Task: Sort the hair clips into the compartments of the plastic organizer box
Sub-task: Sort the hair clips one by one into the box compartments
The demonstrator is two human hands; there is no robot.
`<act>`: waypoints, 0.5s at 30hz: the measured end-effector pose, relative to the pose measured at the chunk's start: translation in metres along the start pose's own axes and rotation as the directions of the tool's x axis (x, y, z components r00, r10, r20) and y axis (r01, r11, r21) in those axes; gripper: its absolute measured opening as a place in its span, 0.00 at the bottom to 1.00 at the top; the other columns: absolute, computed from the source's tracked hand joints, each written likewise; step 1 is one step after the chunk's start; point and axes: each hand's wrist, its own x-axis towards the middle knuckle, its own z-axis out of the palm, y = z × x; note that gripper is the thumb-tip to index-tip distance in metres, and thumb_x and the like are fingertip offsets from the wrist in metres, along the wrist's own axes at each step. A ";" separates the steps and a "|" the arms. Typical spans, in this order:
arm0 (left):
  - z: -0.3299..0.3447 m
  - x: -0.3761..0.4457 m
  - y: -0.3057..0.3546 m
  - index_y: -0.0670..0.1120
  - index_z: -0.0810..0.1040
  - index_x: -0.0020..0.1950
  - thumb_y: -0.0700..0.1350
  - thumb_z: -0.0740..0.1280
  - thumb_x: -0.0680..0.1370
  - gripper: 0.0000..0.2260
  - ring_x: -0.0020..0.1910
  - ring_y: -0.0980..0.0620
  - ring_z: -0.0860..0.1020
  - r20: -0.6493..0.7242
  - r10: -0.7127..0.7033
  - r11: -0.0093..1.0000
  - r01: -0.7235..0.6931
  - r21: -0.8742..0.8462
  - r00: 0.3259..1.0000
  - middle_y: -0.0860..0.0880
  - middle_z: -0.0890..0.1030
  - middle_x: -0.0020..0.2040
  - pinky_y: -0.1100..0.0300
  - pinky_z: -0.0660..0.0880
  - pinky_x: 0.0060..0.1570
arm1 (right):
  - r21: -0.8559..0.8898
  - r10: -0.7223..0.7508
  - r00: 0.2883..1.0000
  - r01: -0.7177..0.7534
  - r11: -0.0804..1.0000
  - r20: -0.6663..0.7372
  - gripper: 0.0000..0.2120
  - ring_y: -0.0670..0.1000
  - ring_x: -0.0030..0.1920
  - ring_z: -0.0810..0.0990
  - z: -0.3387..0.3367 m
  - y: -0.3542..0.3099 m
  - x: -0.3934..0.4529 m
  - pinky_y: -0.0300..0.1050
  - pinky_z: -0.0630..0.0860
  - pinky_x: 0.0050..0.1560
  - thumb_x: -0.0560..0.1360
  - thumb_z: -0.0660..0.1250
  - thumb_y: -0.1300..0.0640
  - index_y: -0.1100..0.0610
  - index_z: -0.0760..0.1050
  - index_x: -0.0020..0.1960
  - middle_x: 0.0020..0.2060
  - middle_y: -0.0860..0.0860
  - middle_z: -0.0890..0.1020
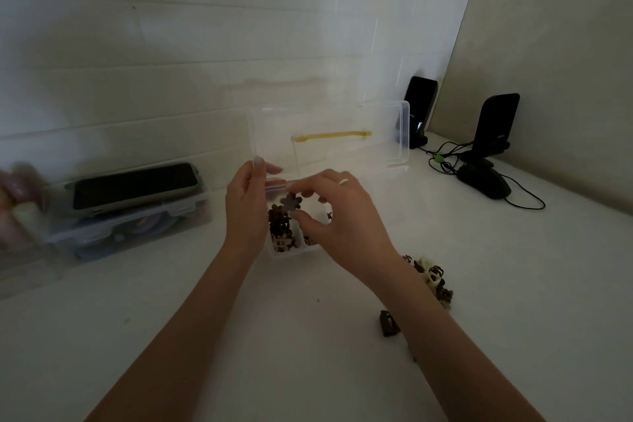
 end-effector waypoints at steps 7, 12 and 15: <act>0.000 0.002 -0.004 0.48 0.77 0.43 0.49 0.54 0.83 0.15 0.42 0.55 0.81 0.012 -0.007 1.000 0.007 -0.024 1.000 0.52 0.81 0.42 0.66 0.76 0.45 | 0.040 0.058 0.998 -0.058 0.998 -0.013 0.10 0.44 0.42 0.71 0.015 0.004 0.008 0.39 0.71 0.44 0.72 0.71 0.56 0.50 0.76 0.53 0.41 0.44 0.78; 0.001 0.004 -0.003 0.51 0.76 0.40 0.48 0.54 0.83 0.16 0.39 0.67 0.77 -0.014 -0.007 1.000 0.007 -0.002 1.000 0.55 0.79 0.43 0.73 0.72 0.43 | 0.131 0.130 0.990 -0.123 0.984 -0.048 0.06 0.43 0.37 0.74 -0.012 0.025 -0.011 0.31 0.69 0.38 0.71 0.70 0.62 0.52 0.79 0.45 0.38 0.44 0.80; 0.001 0.003 -0.003 0.50 0.76 0.40 0.48 0.54 0.83 0.16 0.38 0.68 0.76 -0.010 -0.018 1.000 0.018 -0.011 1.000 0.55 0.79 0.42 0.74 0.71 0.41 | 0.168 0.159 0.987 -0.152 0.974 -0.028 0.08 0.44 0.37 0.76 -0.039 0.039 -0.029 0.29 0.68 0.36 0.71 0.70 0.63 0.51 0.79 0.45 0.37 0.42 0.80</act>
